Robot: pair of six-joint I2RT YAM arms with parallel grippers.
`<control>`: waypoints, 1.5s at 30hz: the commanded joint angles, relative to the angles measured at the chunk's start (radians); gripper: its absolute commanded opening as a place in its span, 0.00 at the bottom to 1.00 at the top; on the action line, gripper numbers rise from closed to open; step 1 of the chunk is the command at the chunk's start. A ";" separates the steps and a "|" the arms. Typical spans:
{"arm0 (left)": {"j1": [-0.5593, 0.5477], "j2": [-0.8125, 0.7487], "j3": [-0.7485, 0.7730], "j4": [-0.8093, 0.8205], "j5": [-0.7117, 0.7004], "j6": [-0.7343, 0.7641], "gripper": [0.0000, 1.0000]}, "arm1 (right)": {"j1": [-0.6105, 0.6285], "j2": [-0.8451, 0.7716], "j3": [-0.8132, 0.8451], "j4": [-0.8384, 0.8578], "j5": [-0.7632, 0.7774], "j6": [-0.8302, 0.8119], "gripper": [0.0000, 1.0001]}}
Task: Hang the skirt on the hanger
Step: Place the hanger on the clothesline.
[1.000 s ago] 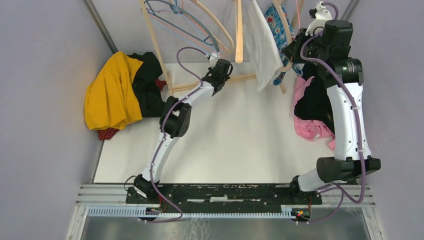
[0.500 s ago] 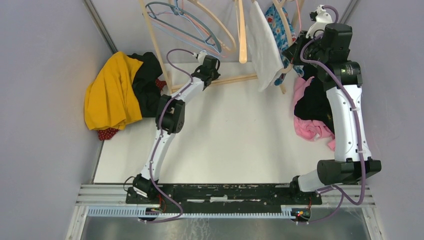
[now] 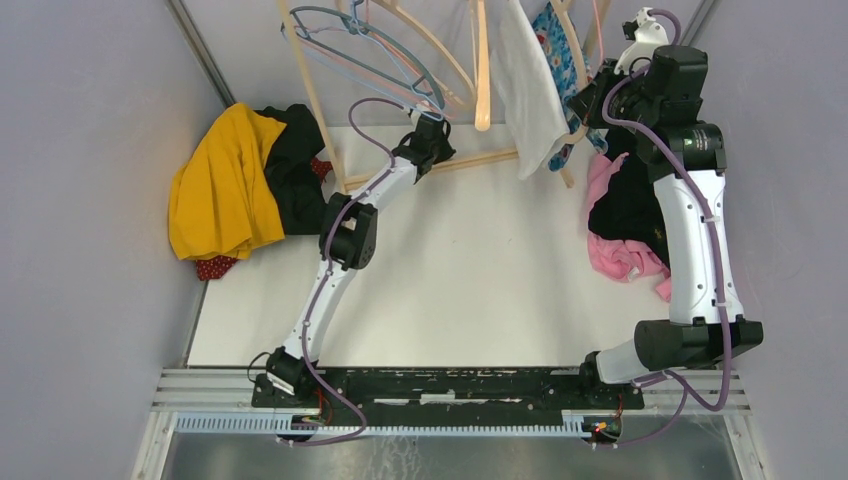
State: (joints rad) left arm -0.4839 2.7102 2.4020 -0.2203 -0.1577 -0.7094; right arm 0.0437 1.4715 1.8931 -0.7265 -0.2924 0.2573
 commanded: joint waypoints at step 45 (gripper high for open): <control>-0.142 -0.151 -0.505 0.119 0.185 0.120 0.19 | -0.006 -0.099 -0.209 0.371 -0.048 -0.017 0.01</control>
State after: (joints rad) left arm -0.6010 2.5385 1.9545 0.0620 -0.0135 -0.6346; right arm 0.0429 1.4403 1.6650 -0.5262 -0.3359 0.2497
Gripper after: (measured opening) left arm 0.193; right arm 0.089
